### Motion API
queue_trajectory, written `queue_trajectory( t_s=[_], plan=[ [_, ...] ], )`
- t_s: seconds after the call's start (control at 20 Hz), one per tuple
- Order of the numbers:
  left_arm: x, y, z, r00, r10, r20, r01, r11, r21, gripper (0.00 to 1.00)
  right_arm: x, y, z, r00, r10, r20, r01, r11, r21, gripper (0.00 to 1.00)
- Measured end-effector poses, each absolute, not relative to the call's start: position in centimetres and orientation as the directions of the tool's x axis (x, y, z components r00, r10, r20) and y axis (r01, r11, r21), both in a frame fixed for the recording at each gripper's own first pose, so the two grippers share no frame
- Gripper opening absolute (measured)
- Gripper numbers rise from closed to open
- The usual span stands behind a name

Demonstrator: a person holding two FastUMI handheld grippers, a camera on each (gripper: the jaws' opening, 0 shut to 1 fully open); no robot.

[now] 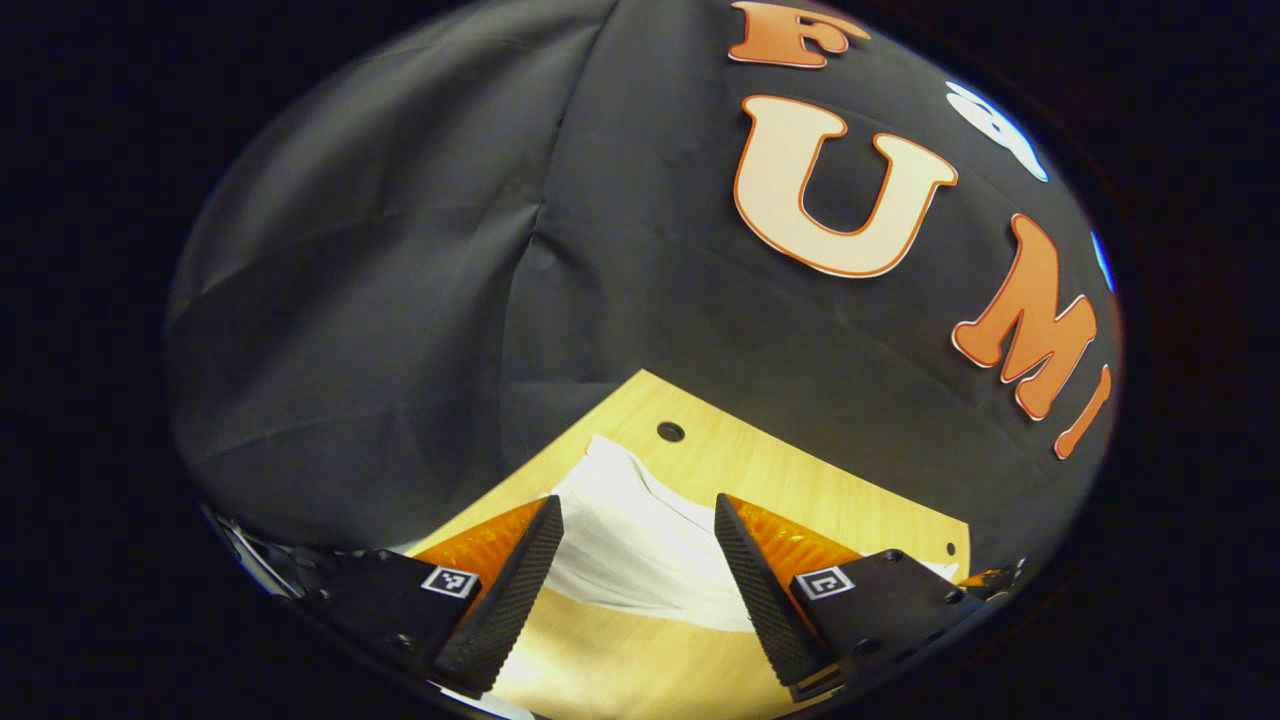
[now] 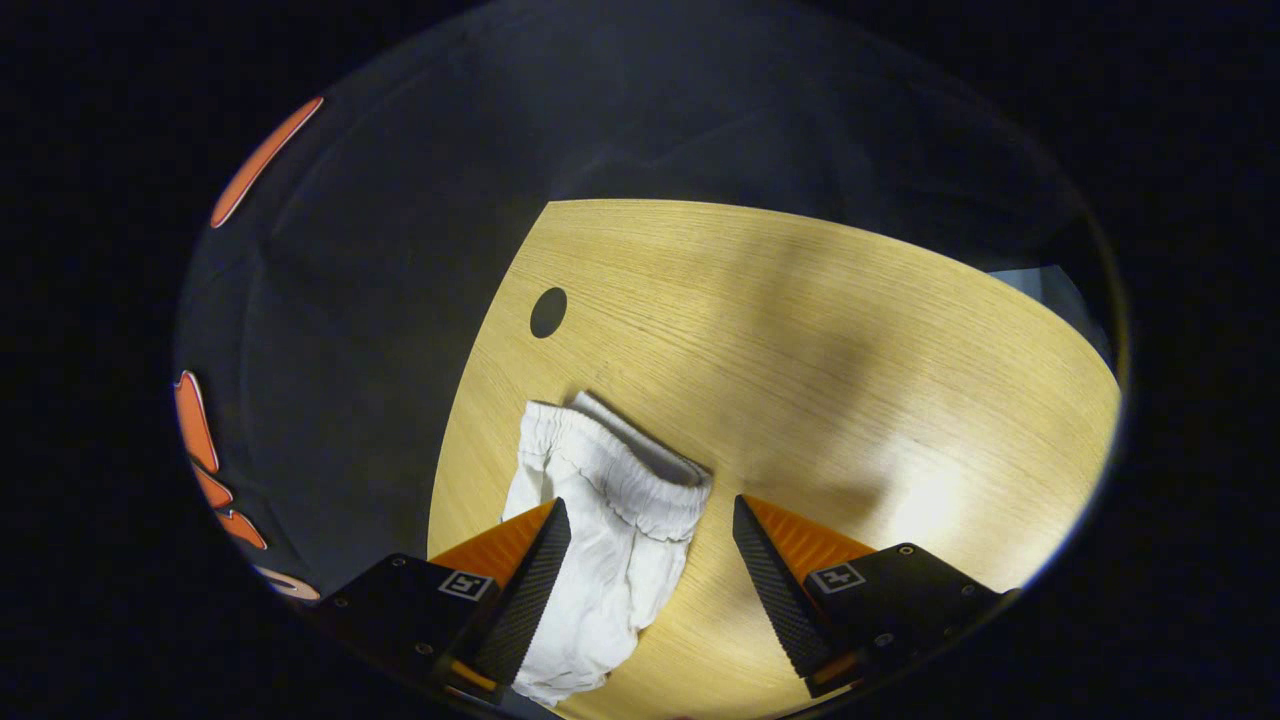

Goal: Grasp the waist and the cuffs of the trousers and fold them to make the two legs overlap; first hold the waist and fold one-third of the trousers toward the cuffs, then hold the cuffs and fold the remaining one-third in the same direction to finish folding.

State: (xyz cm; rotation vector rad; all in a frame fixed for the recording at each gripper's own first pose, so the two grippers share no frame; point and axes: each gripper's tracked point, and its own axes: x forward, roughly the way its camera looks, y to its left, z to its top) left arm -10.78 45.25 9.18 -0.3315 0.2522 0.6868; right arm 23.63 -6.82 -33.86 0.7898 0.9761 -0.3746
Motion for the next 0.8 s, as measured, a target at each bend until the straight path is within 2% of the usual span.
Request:
queue_trajectory(
  t_s=[0.35, 0.45, 0.5, 0.6, 0.7, 0.8],
  plan=[
    [-12.6, 44.3, 7.3, 0.713, 0.603, -0.358, -0.691, 0.691, -0.212, 0.99, 25.3, -6.2, -35.9, 0.499, 0.058, -0.864, 0.614, 0.681, 0.400, 0.96],
    [-12.6, 43.6, 7.1, 0.716, 0.595, -0.364, -0.689, 0.686, -0.233, 1.00, 24.7, -7.1, -36.6, 0.485, 0.036, -0.874, 0.608, 0.705, 0.367, 0.78],
    [-12.6, 43.4, 7.1, 0.715, 0.596, -0.366, -0.690, 0.684, -0.235, 0.99, 24.7, -7.0, -36.8, 0.487, 0.038, -0.873, 0.597, 0.715, 0.364, 0.53],
    [-13.1, 44.0, 7.0, 0.685, 0.633, -0.361, -0.716, 0.677, -0.170, 0.99, 25.4, -6.7, -36.2, 0.521, 0.032, -0.853, 0.550, 0.752, 0.364, 0.24],
    [-13.3, 44.0, 7.2, 0.674, 0.648, -0.353, -0.720, 0.683, -0.122, 1.00, 25.3, -6.5, -35.0, 0.550, -0.023, -0.835, 0.458, 0.844, 0.279, 0.07],
    [-12.8, 44.1, 7.5, 0.674, 0.649, -0.352, -0.717, 0.690, -0.101, 1.00, 26.1, -5.4, -33.9, 0.582, -0.056, -0.812, 0.358, 0.913, 0.194, 0.05]
  ],
)
